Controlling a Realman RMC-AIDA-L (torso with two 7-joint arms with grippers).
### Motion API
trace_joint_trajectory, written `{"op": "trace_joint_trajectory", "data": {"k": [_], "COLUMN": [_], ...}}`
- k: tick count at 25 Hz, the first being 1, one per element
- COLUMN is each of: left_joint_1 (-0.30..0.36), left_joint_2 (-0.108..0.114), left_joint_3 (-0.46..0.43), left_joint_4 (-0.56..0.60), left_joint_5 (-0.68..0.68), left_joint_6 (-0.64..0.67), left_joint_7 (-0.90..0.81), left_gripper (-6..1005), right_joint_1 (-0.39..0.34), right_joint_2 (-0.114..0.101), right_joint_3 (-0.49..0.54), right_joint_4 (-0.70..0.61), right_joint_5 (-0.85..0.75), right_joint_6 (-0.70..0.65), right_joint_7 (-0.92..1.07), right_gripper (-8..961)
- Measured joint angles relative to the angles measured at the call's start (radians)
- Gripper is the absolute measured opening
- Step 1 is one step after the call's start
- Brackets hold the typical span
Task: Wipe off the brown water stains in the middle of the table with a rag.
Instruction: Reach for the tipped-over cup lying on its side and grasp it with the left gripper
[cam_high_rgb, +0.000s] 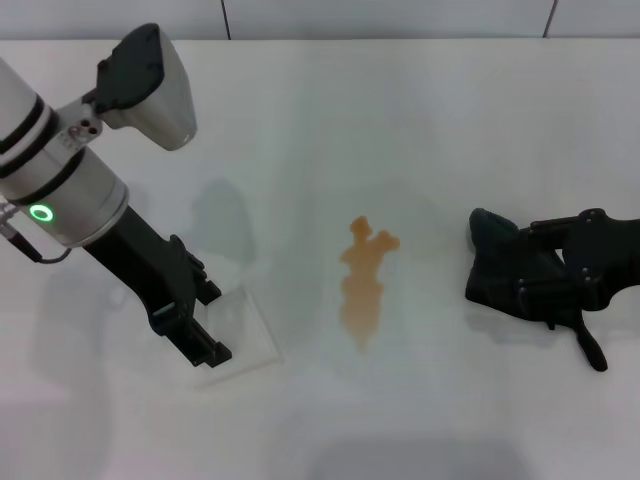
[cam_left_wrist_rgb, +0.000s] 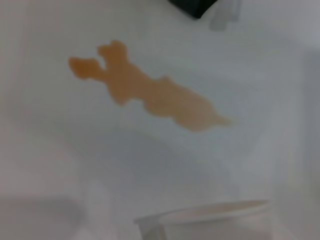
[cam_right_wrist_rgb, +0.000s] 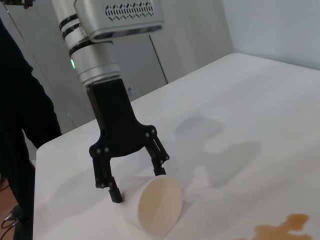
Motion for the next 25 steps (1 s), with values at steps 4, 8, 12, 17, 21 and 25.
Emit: {"op": "trace_joint_trajectory", "data": {"k": [4, 8, 12, 17, 21, 25], "left_joint_1": [-0.003, -0.003, -0.004, -0.005, -0.006, -0.008], "left_joint_2": [-0.001, -0.001, -0.001, 0.000, 0.001, 0.001], "left_joint_3": [0.006, 0.029, 0.039, 0.040, 0.042, 0.042], "left_joint_4": [-0.018, -0.022, -0.033, -0.034, -0.034, -0.034], "left_joint_5": [-0.002, -0.019, -0.024, -0.025, -0.025, -0.025], "left_joint_6": [-0.015, -0.029, -0.042, -0.045, -0.045, -0.046], "left_joint_7": [0.002, 0.002, 0.002, 0.002, 0.003, 0.004], "left_gripper": [876, 876, 876, 876, 875, 860], "right_joint_1": [0.000, 0.000, 0.001, 0.002, 0.002, 0.002], "right_joint_2": [0.000, 0.000, 0.000, 0.000, 0.000, 0.000], "right_joint_3": [-0.001, 0.001, -0.001, 0.001, 0.001, 0.002], "right_joint_4": [0.003, 0.006, 0.007, 0.008, 0.009, 0.005], "right_joint_5": [0.000, 0.001, 0.001, 0.001, 0.001, 0.001], "right_joint_6": [0.001, 0.002, 0.003, 0.003, 0.003, 0.002], "right_joint_7": [0.000, -0.001, -0.001, -0.002, -0.002, -0.002], "right_gripper": [634, 634, 633, 632, 632, 633]}}
